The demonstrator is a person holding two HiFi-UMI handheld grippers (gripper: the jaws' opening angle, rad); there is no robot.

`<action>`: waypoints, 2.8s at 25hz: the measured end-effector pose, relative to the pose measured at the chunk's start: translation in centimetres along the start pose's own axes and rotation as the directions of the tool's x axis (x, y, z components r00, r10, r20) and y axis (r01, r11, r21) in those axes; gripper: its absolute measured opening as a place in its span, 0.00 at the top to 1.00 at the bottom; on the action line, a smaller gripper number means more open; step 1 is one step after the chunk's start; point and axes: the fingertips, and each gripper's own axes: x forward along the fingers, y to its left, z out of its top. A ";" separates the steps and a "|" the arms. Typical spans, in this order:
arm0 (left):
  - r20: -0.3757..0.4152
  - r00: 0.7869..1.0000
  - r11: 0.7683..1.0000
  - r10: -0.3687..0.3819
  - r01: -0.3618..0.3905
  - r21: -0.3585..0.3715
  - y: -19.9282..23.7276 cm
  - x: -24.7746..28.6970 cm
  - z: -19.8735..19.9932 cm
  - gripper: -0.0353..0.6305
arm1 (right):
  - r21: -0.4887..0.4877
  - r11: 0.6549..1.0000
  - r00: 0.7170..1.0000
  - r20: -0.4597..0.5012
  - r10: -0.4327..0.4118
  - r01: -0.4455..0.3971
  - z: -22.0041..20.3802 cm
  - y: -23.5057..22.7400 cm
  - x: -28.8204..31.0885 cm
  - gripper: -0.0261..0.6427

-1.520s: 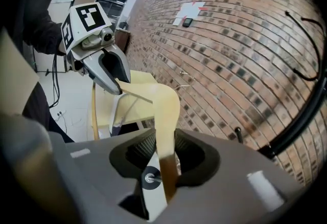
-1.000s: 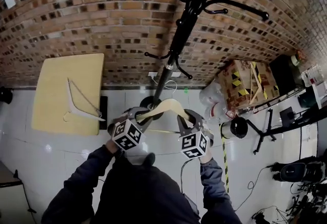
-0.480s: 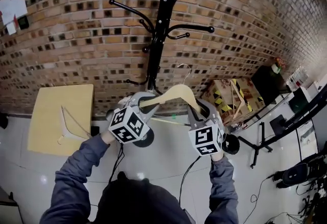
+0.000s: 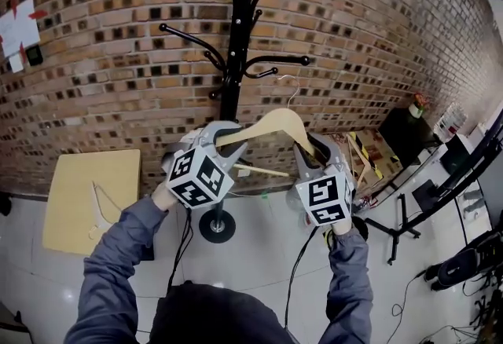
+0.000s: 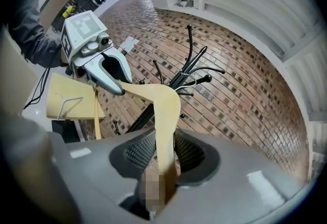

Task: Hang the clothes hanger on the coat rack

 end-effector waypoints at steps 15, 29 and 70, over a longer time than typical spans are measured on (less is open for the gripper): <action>-0.024 0.996 0.996 -0.084 0.083 -0.022 -1.2 7.5 -0.4 0.79 | 0.064 0.998 0.998 -0.066 0.025 -0.021 -6.5 -2.7 2.8 0.78; -0.165 0.986 0.995 -0.005 -0.012 -0.102 1.9 4.0 -9.9 0.79 | 0.034 0.982 0.982 -0.001 0.186 -0.186 -3.4 4.3 10.8 0.78; -0.030 0.995 0.844 0.100 -0.101 -0.527 -8.0 -8.8 -20.6 0.75 | 0.351 0.935 0.998 -0.055 -0.026 0.044 -7.3 19.0 -1.8 0.70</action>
